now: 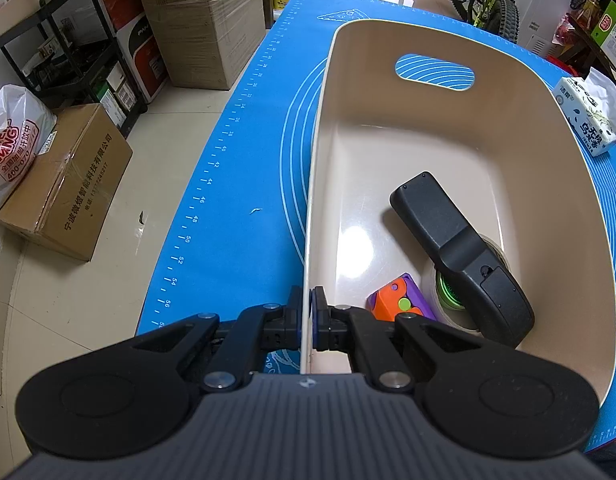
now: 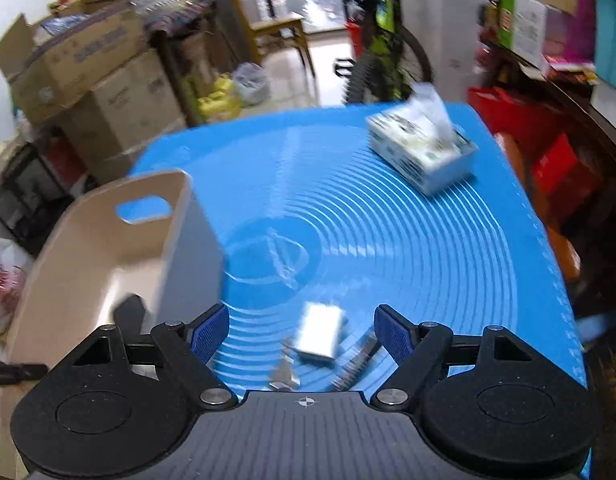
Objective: Organize rigid objects
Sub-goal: 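Move the right tool to the black marker and grasp it, then lift the black marker, lower it into the basket and open the right tool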
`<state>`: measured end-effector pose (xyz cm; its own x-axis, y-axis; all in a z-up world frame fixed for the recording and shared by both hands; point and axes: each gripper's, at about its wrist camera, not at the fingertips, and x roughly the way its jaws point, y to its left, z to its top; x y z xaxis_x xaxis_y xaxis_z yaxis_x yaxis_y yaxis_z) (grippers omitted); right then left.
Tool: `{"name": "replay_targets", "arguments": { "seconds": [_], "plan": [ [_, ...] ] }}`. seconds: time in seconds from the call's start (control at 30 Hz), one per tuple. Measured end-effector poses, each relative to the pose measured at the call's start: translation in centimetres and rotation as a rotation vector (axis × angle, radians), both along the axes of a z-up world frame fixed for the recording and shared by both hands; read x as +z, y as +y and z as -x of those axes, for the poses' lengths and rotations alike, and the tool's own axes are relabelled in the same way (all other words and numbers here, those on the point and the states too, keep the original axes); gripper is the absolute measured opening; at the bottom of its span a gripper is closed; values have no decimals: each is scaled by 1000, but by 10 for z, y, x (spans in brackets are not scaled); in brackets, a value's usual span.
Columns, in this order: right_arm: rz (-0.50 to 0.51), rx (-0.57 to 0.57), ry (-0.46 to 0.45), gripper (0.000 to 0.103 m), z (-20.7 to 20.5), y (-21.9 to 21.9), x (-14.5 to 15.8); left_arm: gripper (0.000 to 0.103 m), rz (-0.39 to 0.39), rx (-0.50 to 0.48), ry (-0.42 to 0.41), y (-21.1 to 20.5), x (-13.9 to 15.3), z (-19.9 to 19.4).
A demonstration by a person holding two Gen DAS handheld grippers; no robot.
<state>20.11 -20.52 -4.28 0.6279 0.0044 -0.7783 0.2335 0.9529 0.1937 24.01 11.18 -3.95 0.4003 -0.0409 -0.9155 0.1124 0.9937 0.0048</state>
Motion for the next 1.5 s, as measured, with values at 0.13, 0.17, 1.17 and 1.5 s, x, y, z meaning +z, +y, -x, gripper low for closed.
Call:
{"name": "replay_targets", "arguments": {
  "seconds": [0.13, 0.17, 1.17, 1.5],
  "plan": [
    [4, -27, 63, 82, 2, -5, -26, 5, -1, 0, 0, 0, 0, 0],
    [4, -33, 78, 82, 2, -5, -33, 5, 0, 0, 0, 0, 0, 0],
    [113, -161, 141, 25, 1, 18, -81, 6, 2, 1, 2, 2, 1, 0],
    [71, -187, 70, 24, 17, 5, -70, 6, 0, 2, 3, 0, 1, 0]
  ]
}}
